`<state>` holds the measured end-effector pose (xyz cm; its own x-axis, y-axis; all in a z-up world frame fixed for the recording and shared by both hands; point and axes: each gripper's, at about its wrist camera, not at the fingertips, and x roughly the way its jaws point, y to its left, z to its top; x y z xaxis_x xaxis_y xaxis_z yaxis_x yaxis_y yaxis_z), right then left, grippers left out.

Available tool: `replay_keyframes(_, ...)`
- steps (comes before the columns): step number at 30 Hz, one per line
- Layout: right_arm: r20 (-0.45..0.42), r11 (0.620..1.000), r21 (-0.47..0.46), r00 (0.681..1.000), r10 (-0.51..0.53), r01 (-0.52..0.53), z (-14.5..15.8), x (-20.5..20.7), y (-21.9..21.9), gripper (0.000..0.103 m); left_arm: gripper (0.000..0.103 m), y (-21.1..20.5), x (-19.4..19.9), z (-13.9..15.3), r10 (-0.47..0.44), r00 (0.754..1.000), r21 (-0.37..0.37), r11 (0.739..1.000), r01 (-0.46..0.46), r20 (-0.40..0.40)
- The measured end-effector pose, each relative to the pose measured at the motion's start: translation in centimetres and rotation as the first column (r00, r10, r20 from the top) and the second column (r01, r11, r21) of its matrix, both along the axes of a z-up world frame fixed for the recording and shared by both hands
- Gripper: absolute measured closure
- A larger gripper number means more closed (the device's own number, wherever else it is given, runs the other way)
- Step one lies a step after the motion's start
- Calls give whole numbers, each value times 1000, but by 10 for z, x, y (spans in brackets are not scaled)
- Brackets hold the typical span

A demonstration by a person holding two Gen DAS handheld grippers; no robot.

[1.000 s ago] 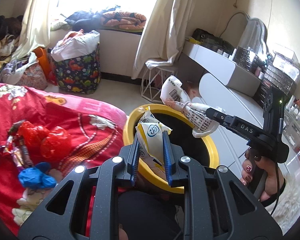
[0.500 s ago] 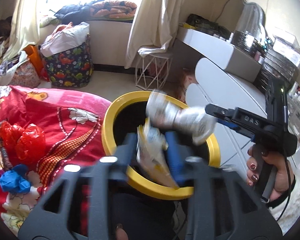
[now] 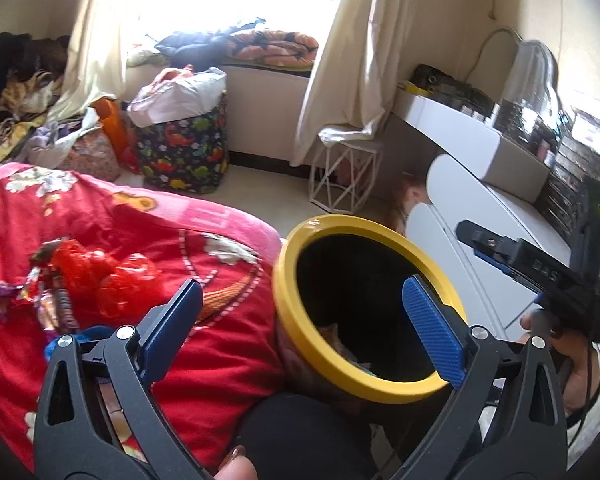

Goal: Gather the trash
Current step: 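Move both open tools back toward the red plastic bag on the bedspread, then grasp the red plastic bag with right tool while left tool grasps a candy wrapper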

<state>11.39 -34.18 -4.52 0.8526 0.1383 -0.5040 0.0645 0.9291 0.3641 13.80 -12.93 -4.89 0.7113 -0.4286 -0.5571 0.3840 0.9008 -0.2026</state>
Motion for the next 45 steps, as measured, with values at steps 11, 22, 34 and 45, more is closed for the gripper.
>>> replay_keyframes(11, 63, 994, -49, 993, 100, -97, 24, -2, 46, 19, 11, 48, 2, 10, 113, 993, -43, 993, -113, 12)
replay_keyframes(22, 89, 971, -98, 970, 225, -216, 35, 1, 96, 15, 11, 93, 5, 16, 212, 977, -76, 975, -210, 18)
replay_keyframes(34, 74, 935, -128, 937, 341, -330, 35, 4, 149, 14, 11, 142, 10, 11, 316, 949, -117, 942, -314, -7)
replay_keyframes(45, 7, 894, -142, 903, 430, -425, 21, 23, 196, 12, 11, 190, 16, -1, 415, 908, -149, 896, -419, -59)
